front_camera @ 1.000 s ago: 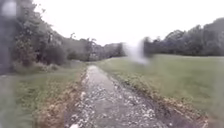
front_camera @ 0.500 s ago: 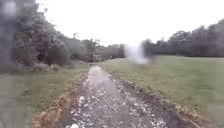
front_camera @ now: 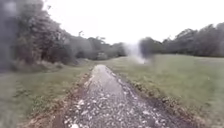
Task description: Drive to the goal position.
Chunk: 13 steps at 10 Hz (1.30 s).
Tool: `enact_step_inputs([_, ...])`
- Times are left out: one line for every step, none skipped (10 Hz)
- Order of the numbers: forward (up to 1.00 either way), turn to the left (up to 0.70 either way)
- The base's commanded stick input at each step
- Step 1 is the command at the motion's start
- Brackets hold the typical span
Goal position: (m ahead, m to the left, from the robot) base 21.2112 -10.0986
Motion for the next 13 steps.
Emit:
enact_step_inputs([0.50, 0.00])
enact_step_inputs([0.50, 0.00])
enact_step_inputs([0.50, 0.00])
enact_step_inputs([0.50, 0.00])
enact_step_inputs([0.50, 0.00])
enact_step_inputs([0.50, -0.13])
enact_step_inputs([0.50, -0.45])
enact_step_inputs([0.50, -0.49])
enact_step_inputs([0.50, -0.40])
enact_step_inputs([0.50, -0.08])
enact_step_inputs([0.50, 0.00])
enact_step_inputs([0.50, 0.00])
enact_step_inputs([0.50, 0.00])
